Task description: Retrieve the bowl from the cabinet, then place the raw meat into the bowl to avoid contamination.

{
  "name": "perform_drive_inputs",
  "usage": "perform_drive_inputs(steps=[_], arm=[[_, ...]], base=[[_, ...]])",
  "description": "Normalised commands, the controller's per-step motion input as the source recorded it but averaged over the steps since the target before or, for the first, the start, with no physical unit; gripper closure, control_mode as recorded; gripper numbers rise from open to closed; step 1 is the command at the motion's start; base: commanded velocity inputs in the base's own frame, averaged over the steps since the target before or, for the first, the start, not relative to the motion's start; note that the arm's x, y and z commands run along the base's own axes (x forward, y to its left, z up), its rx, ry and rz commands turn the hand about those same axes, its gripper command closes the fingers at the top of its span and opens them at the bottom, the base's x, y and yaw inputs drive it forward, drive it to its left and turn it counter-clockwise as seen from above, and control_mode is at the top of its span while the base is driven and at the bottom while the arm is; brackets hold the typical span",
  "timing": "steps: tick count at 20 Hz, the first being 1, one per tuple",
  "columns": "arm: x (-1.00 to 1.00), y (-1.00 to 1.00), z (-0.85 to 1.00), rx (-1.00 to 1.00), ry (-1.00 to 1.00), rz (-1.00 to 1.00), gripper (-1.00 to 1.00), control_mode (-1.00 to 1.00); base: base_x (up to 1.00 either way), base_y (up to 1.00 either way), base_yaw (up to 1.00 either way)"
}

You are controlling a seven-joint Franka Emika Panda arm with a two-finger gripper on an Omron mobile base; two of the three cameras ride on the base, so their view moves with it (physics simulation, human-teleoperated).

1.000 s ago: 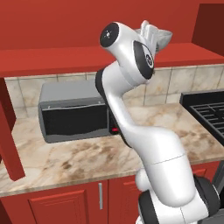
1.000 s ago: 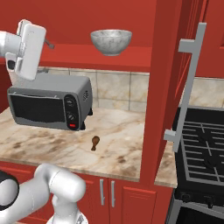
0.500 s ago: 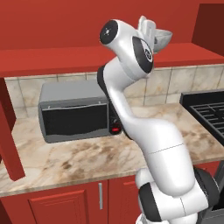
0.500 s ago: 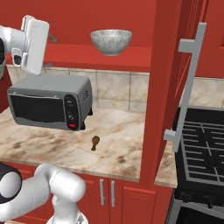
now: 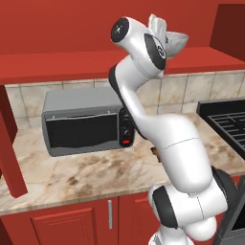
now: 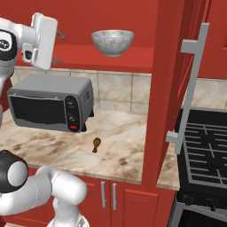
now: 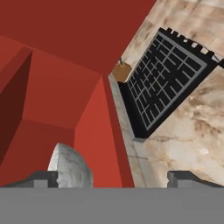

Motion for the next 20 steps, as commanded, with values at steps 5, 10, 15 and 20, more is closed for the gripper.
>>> perform_drive_inputs(steps=[5, 10, 15, 20], arm=[[0.46, -0.03, 0.0, 0.0, 0.0, 0.0, -1.0, -1.0], [0.43, -0.14, -0.01, 0.02, 0.0, 0.0, -1.0, -1.0], [0.36, -0.25, -0.03, 0.06, 0.0, 0.01, -1.0, -1.0], [0.35, -0.28, -0.06, 0.07, 0.0, 0.01, -1.0, -1.0]], base=[[0.0, 0.0, 0.0], [0.0, 0.0, 0.0], [0.0, 0.0, 0.0], [0.0, 0.0, 0.0]])
